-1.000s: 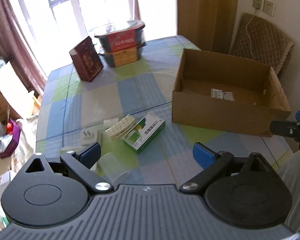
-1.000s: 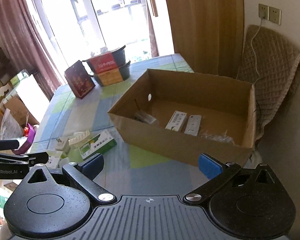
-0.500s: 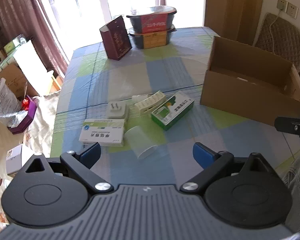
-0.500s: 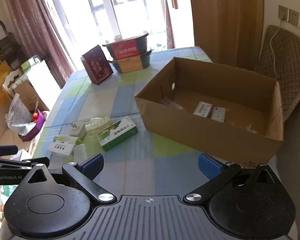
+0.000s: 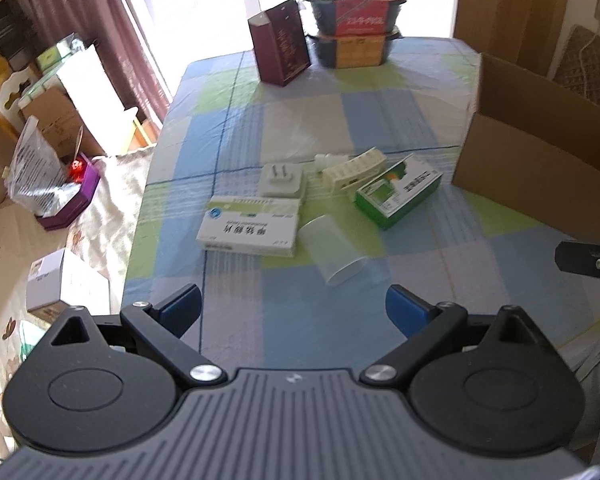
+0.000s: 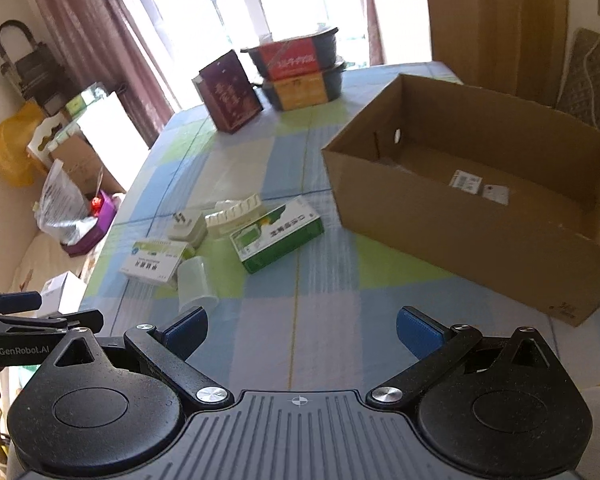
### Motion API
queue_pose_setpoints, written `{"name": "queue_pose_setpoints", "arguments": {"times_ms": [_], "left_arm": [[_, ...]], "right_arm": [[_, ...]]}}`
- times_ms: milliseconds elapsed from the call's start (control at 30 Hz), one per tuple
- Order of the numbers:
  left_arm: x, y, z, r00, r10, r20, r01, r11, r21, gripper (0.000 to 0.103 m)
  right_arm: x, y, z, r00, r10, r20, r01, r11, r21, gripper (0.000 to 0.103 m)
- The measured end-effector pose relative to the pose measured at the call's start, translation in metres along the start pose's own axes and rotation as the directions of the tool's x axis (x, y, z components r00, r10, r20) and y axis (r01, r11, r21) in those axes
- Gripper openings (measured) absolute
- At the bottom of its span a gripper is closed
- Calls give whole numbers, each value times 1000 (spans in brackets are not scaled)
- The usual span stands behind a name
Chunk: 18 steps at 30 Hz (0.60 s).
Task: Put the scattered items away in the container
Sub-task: 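Move the left tool toward the clear plastic cup while the right tool approaches the green spray box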
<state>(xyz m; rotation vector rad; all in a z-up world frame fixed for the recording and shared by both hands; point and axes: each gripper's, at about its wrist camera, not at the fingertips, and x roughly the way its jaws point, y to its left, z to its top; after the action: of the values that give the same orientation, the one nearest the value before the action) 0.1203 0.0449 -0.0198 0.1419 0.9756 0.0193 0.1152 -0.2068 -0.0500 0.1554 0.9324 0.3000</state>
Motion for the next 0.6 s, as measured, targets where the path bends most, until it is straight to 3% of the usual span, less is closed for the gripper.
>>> {"name": "queue_pose_setpoints", "arguments": {"times_ms": [233,600], "left_arm": [[11,11,-8,1000,18,-23,-19,1000,-16,97],[31,30,-21,999,7,-42,-9,998,-57,97]], "right_arm": [[19,10,-4,1000,17,-7,-18,998,-68,103],[56,18,-12,998,-37,-54,29,988,-155,103]]}}
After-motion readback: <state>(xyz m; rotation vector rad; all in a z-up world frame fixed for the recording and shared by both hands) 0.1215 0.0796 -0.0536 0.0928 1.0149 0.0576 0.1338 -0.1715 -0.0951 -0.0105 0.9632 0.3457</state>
